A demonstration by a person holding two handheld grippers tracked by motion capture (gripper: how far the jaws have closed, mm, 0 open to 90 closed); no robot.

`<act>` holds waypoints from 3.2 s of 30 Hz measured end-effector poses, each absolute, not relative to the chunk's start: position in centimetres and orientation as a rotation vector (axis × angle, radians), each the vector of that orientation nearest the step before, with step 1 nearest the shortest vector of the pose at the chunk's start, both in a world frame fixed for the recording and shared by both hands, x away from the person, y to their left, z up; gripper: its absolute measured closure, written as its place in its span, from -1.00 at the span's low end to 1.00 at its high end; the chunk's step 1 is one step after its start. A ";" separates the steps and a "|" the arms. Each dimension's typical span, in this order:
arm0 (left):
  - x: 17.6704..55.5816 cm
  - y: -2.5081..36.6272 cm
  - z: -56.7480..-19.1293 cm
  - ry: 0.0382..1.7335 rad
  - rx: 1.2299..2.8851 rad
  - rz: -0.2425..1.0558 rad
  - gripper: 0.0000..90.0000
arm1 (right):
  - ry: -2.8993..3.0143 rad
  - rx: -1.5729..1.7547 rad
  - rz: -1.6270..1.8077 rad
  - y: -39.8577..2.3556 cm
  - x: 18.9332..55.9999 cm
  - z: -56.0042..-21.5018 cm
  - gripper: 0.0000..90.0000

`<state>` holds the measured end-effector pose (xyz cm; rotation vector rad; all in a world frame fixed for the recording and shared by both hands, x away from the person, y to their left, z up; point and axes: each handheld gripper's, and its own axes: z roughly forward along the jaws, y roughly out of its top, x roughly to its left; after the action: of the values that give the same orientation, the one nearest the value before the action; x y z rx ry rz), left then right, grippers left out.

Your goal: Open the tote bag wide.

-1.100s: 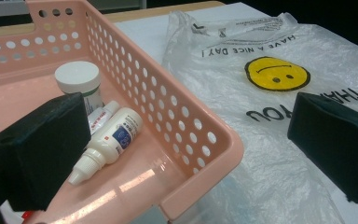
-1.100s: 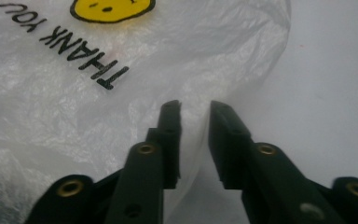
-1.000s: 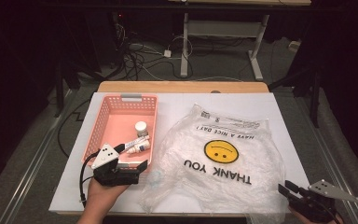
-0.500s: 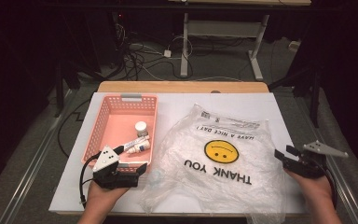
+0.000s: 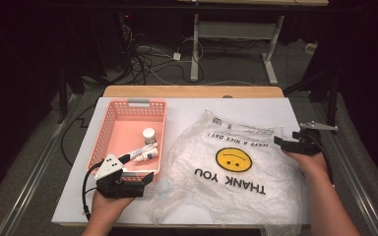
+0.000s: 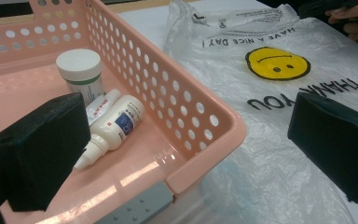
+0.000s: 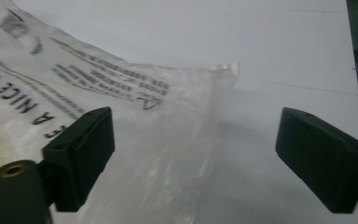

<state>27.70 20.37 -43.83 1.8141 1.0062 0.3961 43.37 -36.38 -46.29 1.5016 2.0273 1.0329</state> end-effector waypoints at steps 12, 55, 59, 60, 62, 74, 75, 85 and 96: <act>27.7 19.9 -44.1 1.007 1.832 0.391 -1.00 | 2.170 1.393 0.902 -34.4 44.1 -48.1 0.14; 27.5 19.9 -43.5 0.978 1.803 0.396 -1.00 | 1.741 1.652 1.049 -42.3 43.9 -45.9 1.00; 27.6 19.9 -43.5 0.979 1.799 0.399 -1.00 | 1.660 1.690 1.025 -43.2 43.5 -45.8 1.00; 27.6 19.9 -43.5 0.978 1.799 0.399 -1.00 | 1.634 1.721 1.029 -43.4 43.4 -45.7 1.00; 27.6 19.9 -43.5 0.977 1.800 0.399 -1.00 | 1.624 1.715 1.023 -43.6 43.3 -45.8 1.00; 27.7 20.5 -43.3 0.989 1.786 0.406 -1.00 | 1.672 1.722 0.992 -42.1 40.8 -47.1 0.75; 27.7 20.5 -43.3 0.987 1.792 0.403 -1.00 | 1.679 1.724 0.999 -42.0 40.6 -47.2 0.67; 27.9 20.5 -43.4 0.983 1.809 0.417 -1.00 | 1.744 1.655 1.037 -42.0 38.7 -46.6 0.04; 28.0 20.5 -43.3 0.992 1.842 0.433 -1.00 | 1.852 1.465 1.129 -40.6 33.7 -45.6 -0.46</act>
<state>28.02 20.47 -43.31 1.8421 0.9921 0.4332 33.67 -40.63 -45.58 1.4650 1.8521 1.1286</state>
